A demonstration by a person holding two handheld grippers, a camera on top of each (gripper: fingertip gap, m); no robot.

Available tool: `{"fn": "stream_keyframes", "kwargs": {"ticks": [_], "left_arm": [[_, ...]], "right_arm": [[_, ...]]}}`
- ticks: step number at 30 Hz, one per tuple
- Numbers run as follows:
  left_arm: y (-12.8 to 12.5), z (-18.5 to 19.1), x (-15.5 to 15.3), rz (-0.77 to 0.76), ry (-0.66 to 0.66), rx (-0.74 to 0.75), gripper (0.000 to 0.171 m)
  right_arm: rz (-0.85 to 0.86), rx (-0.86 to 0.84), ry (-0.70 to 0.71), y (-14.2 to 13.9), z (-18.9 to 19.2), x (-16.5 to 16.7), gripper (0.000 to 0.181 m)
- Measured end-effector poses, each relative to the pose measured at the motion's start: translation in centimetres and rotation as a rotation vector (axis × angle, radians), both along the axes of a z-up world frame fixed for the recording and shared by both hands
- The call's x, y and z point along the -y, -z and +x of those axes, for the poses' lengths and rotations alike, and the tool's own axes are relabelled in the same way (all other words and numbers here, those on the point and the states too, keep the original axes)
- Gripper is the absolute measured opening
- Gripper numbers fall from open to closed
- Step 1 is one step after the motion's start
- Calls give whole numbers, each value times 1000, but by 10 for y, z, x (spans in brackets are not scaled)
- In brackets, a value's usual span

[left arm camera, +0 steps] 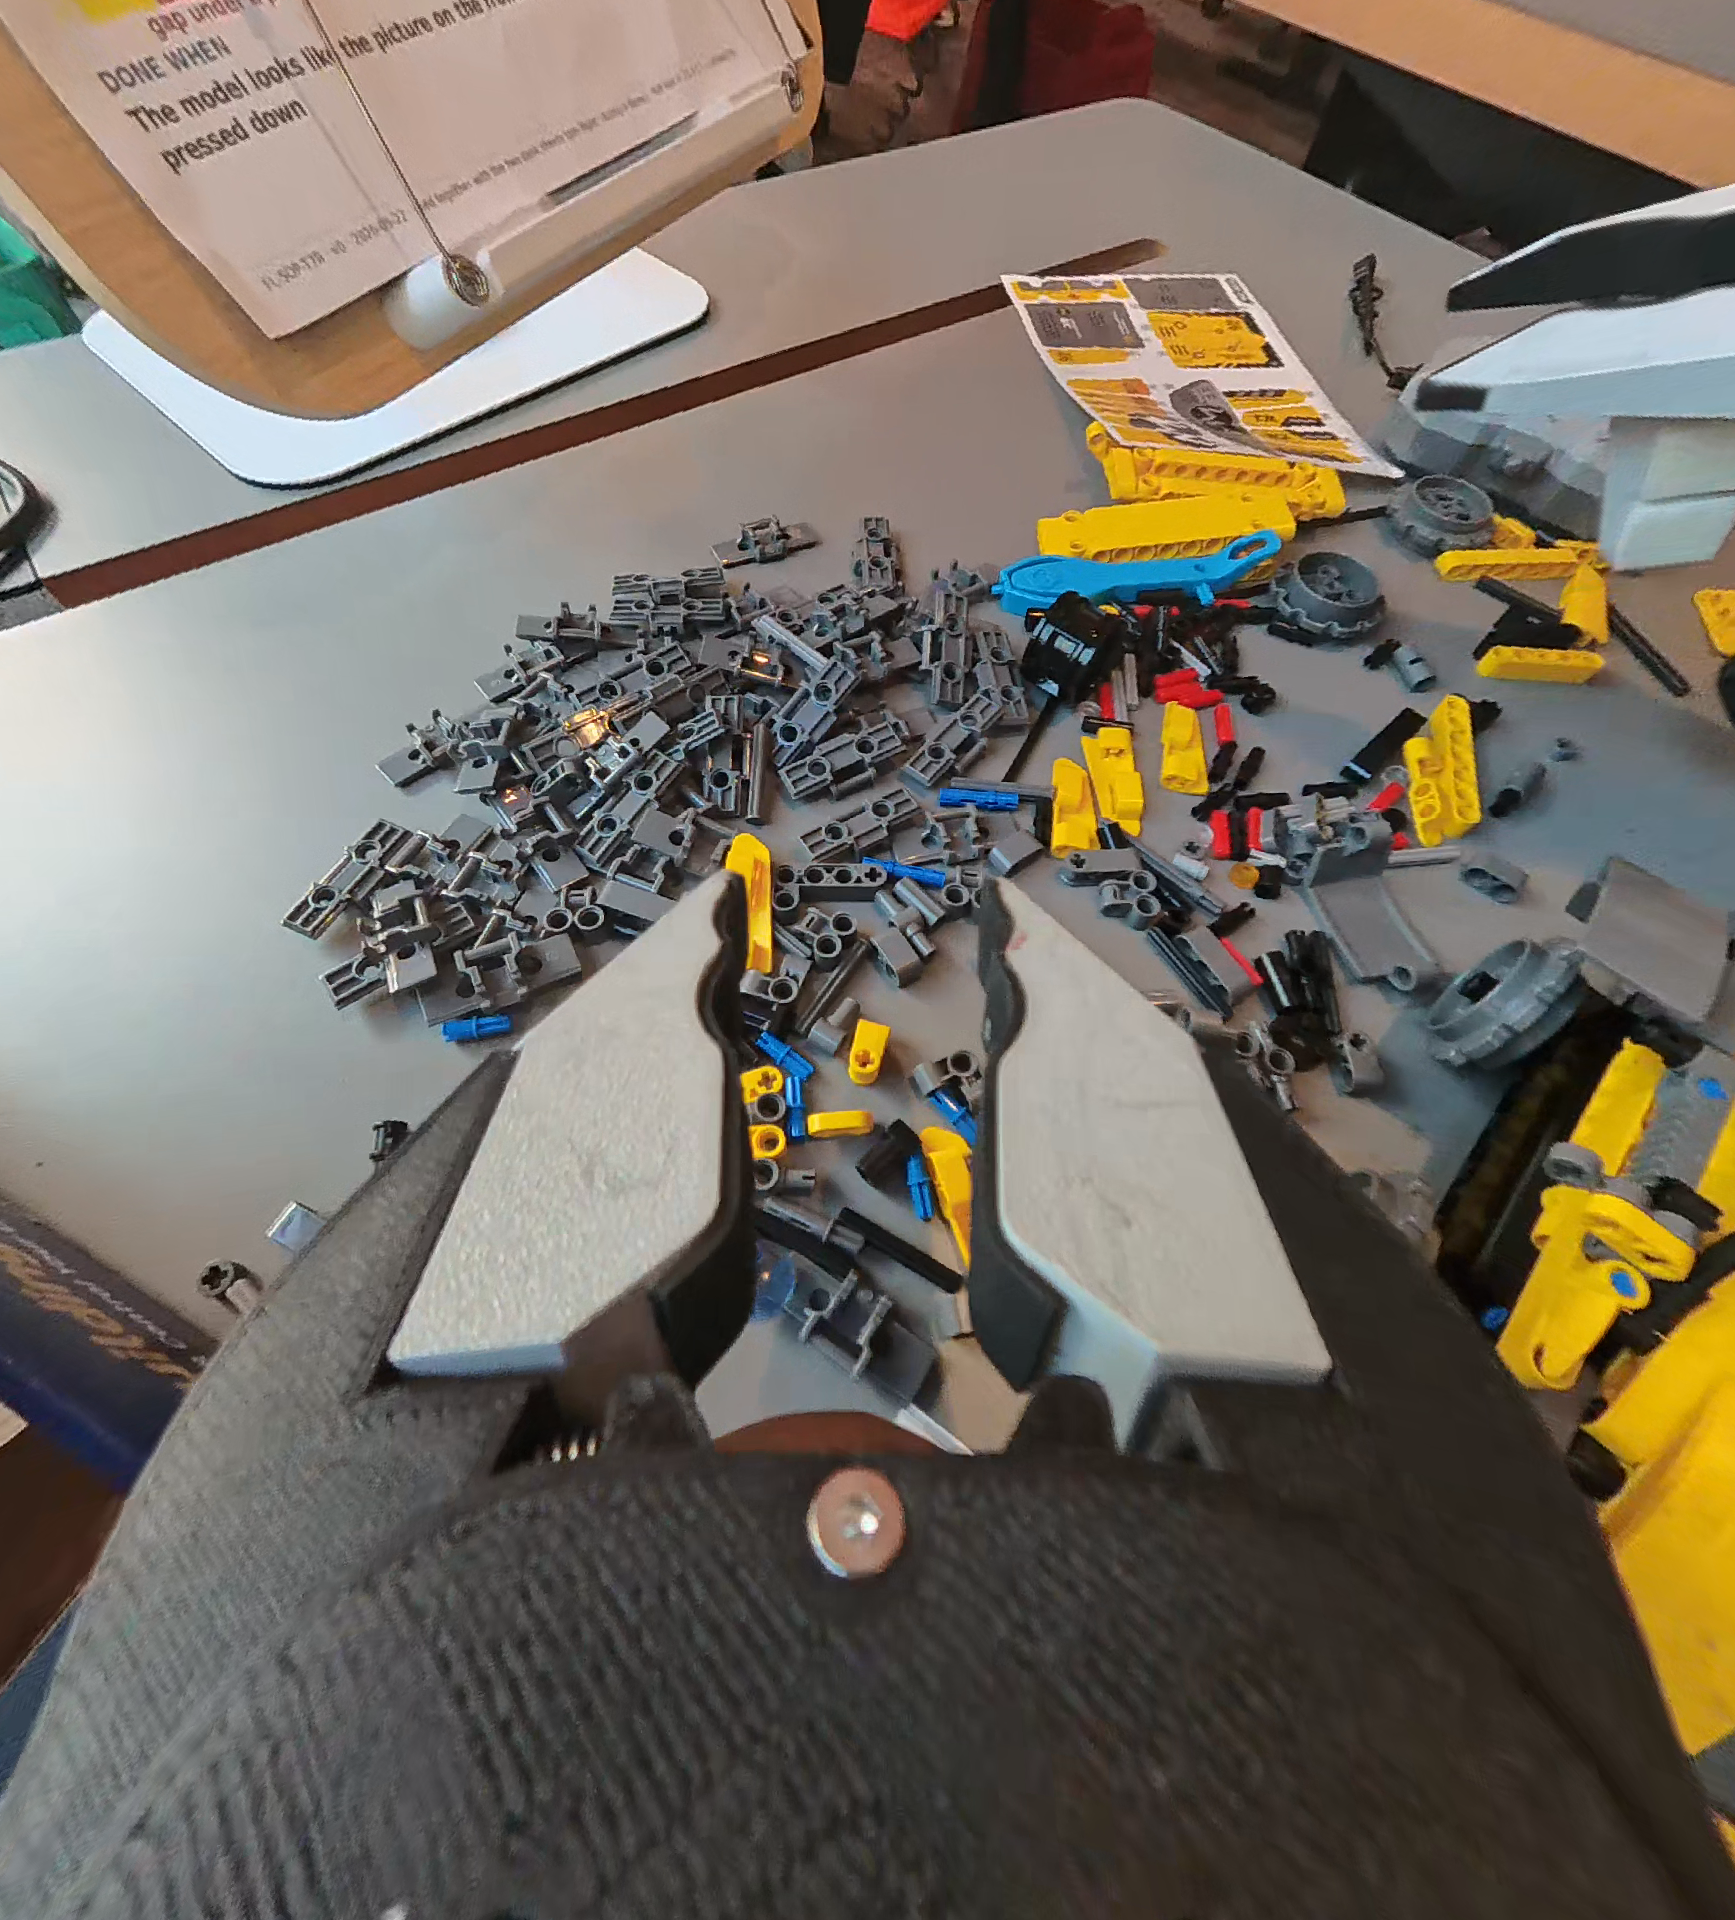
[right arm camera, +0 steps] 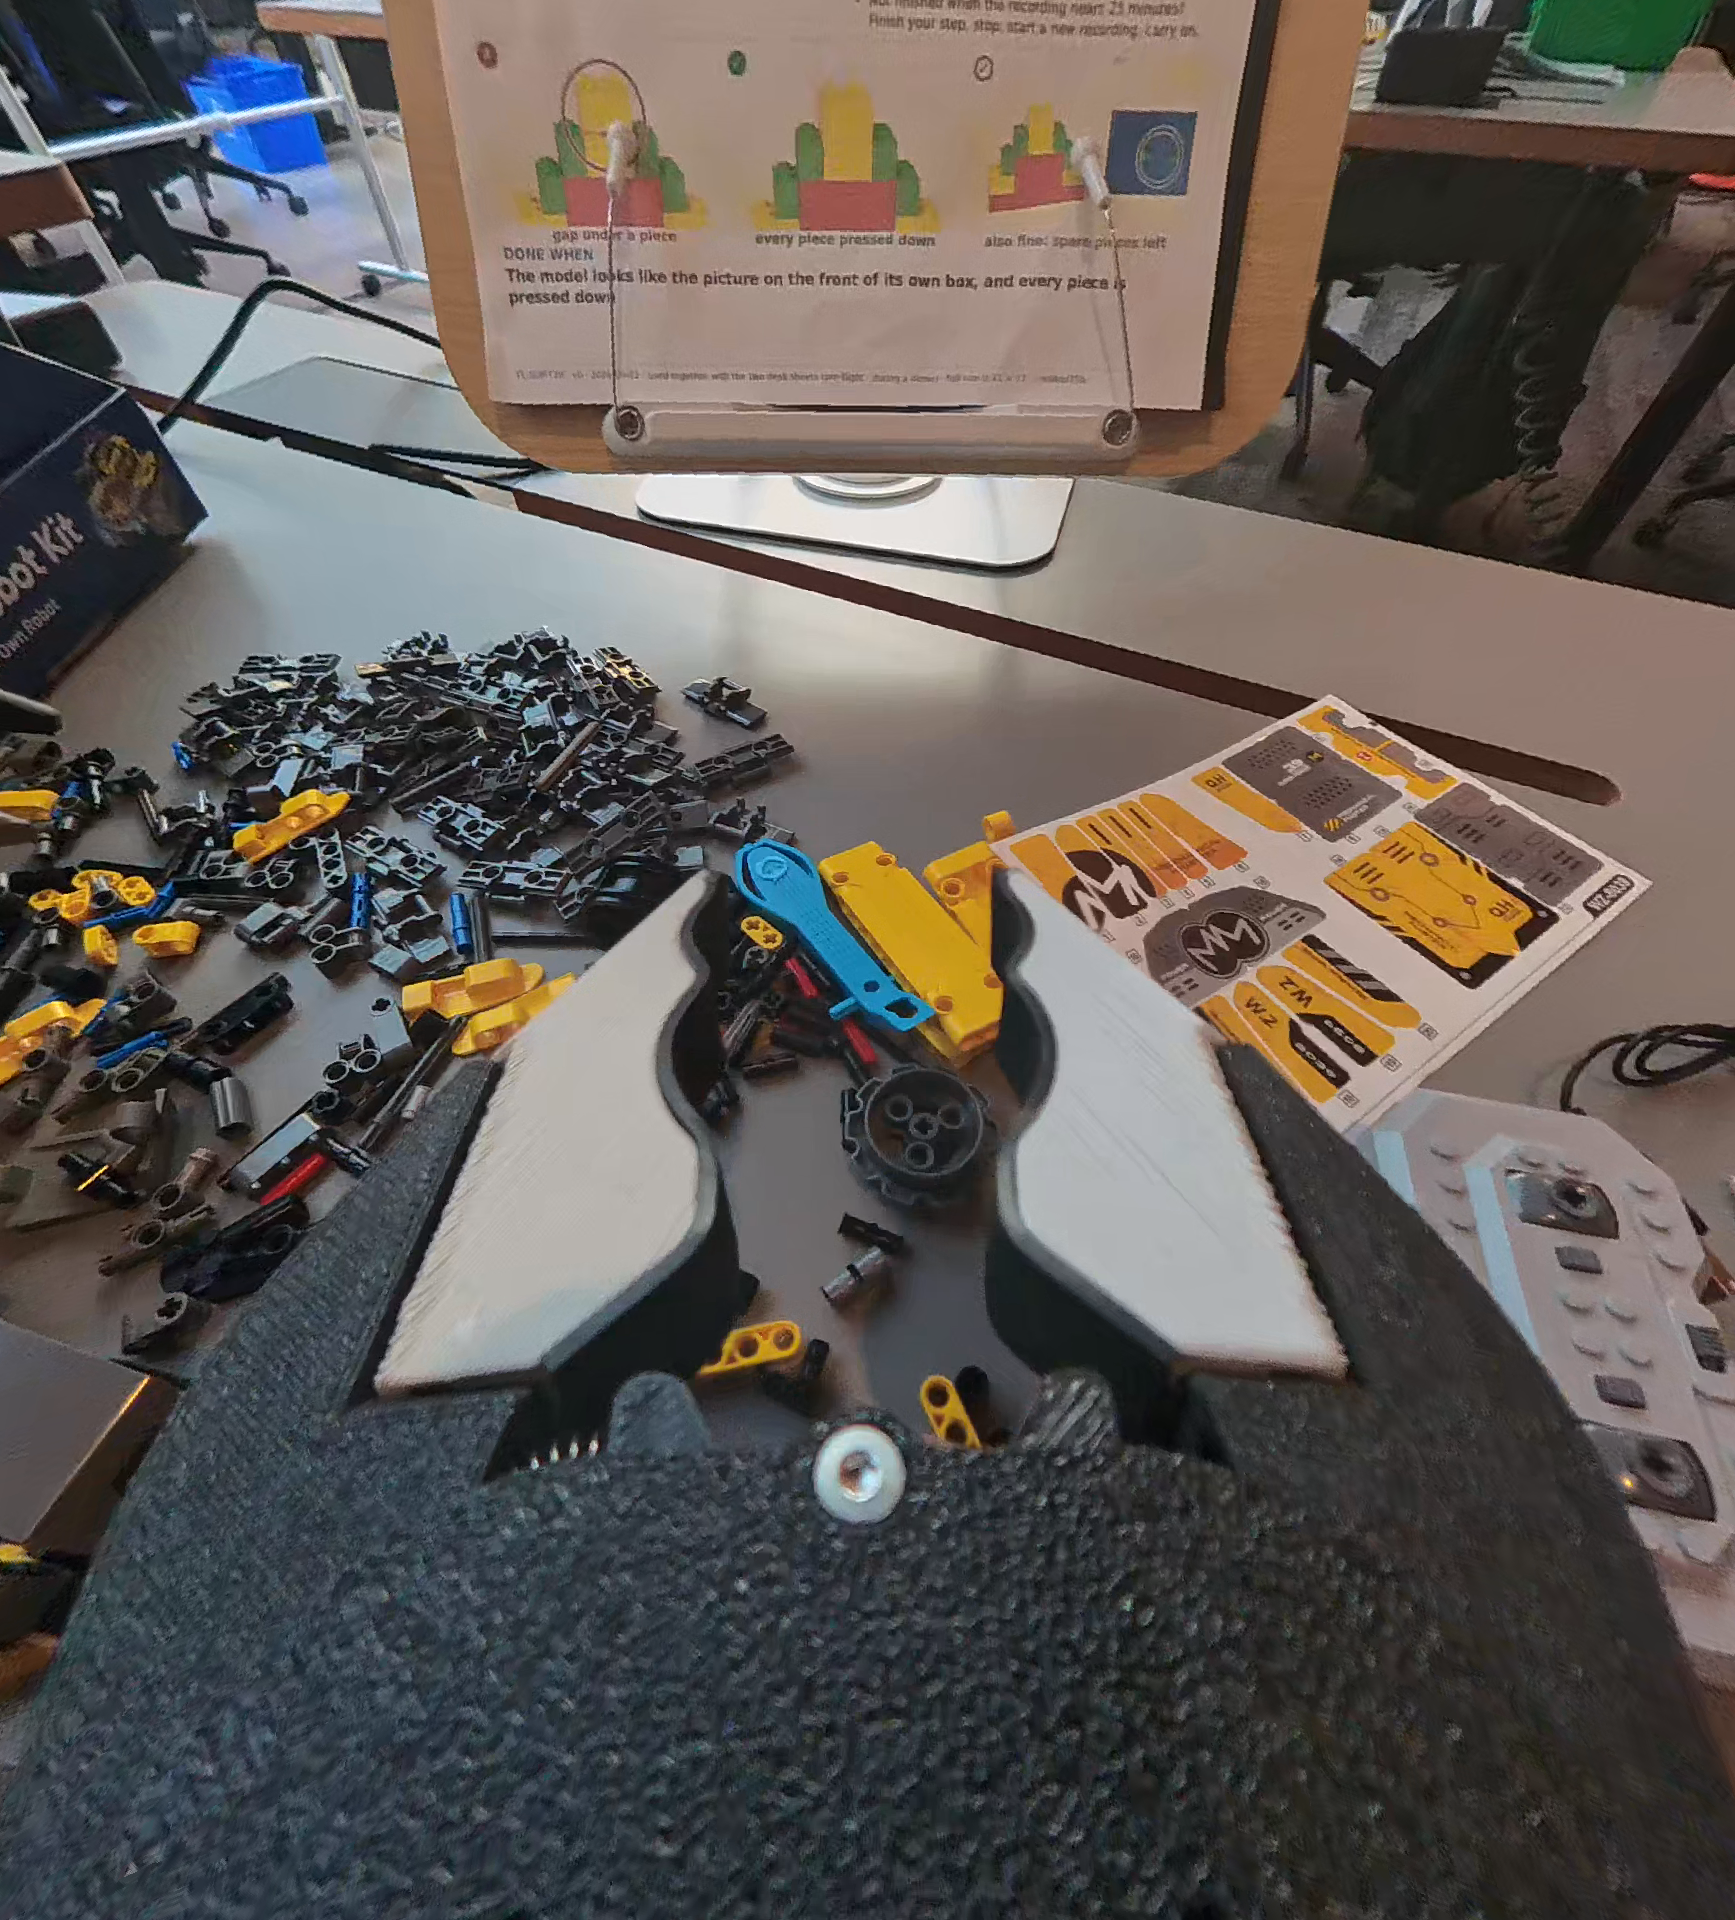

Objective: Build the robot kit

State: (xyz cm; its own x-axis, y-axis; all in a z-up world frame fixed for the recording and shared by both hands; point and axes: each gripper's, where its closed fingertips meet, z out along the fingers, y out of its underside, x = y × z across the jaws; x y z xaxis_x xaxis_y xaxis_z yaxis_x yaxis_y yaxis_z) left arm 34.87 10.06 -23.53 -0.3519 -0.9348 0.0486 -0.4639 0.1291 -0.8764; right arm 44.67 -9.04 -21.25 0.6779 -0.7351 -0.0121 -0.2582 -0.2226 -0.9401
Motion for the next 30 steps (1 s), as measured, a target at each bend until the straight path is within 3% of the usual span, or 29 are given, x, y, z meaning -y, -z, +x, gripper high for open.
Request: {"fn": "stream_keyframes", "kwargs": {"ticks": [5, 10, 16, 21, 30], "left_arm": [[5, -2, 7, 12, 30, -7, 39], [11, -4, 16, 38, 64, -23, 39], [10, -6, 21, 50, 83, -19, 38], [9, -7, 22, 47, 89, -19, 38], [7, -8, 23, 35, 94, -17, 38]], "right_arm": [[-69, -42, -46, 10, -5, 3, 18], [-134, -137, -235, 34, -30, -24, 3], [-283, -197, -268, 66, -37, -32, 5], [-273, -243, -370, 72, -54, -46, 9], [-340, -257, -405, 88, -57, -49, 18]]}}
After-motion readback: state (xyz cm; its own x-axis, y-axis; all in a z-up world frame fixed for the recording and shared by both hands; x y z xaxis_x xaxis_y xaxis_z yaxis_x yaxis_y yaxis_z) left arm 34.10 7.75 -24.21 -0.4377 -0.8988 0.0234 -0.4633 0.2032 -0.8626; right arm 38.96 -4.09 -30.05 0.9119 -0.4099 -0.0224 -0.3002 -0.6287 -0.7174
